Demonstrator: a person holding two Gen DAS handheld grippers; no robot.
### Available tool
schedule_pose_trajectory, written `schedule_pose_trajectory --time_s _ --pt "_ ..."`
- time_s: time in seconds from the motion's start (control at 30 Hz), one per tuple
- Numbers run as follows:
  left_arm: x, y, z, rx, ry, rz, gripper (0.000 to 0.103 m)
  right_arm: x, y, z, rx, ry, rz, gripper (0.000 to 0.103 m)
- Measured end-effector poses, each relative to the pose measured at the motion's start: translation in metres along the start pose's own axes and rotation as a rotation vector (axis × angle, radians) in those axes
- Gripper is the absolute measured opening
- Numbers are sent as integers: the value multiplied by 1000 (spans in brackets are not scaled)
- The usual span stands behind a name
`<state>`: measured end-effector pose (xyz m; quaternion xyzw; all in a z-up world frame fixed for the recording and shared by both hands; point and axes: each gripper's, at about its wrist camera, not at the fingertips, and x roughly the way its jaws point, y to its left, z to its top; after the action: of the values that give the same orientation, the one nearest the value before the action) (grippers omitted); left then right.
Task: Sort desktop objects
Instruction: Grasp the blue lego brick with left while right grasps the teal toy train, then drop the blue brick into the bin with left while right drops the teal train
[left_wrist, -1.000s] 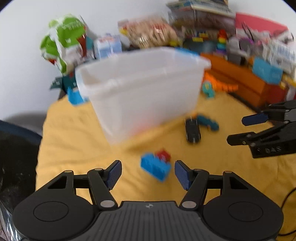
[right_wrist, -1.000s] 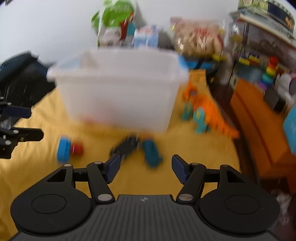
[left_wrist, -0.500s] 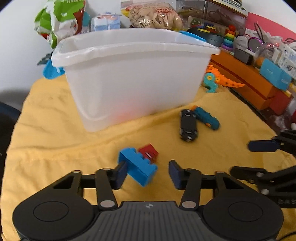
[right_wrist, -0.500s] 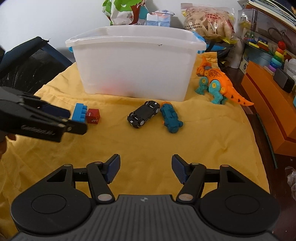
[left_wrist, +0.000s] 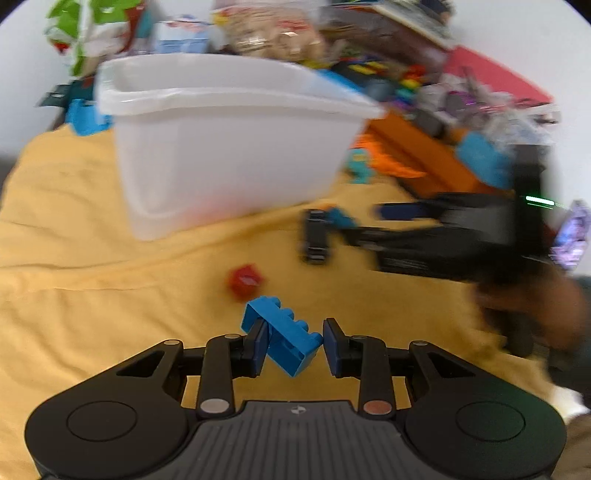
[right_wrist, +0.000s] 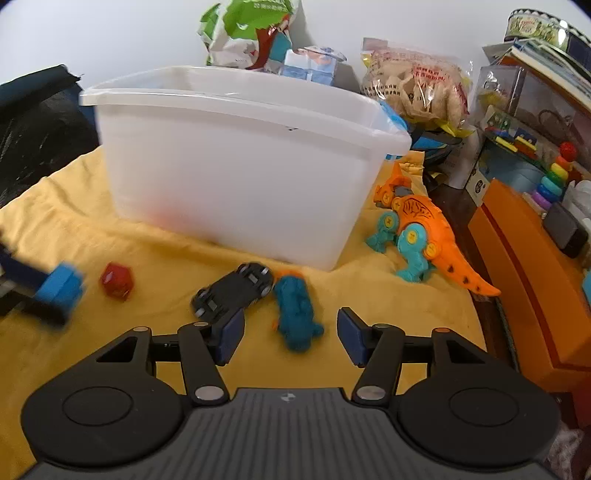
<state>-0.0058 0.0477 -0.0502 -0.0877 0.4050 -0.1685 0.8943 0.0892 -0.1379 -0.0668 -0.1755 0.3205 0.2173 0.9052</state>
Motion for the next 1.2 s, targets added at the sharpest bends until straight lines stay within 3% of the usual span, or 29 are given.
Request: schedule_pose_trajectory --time_s 0.03,0.1,0.17,0.23,0.53,0.7,0.9,1.2 --pt "-1 -3 -1 0 -1 -15 36 7 -2 2 4 13 6 55" --pt "0 -11 -2 14 6 -28 36 21 -4 4 9 61 27 40" --pt "0 -16 -3 26 7 -29 36 30 -6 2 13 93 40 35" --pt "-1 -19 -3 38 1 -21 36 29 -10 0 48 101 75 23" --pt "-12 -28 5 89 -31 -1 36 -26 -6 -33 99 140 154 22" --pt "-24 -35 22 120 -78 -5 36 -45 -12 -43 165 160 151 22" --pt "-42 -38 57 133 -152 8 36 -69 -24 -19 192 75 137 22" --pt "-62 -25 127 151 -319 85 36 -91 -35 59 141 -151 126 22"
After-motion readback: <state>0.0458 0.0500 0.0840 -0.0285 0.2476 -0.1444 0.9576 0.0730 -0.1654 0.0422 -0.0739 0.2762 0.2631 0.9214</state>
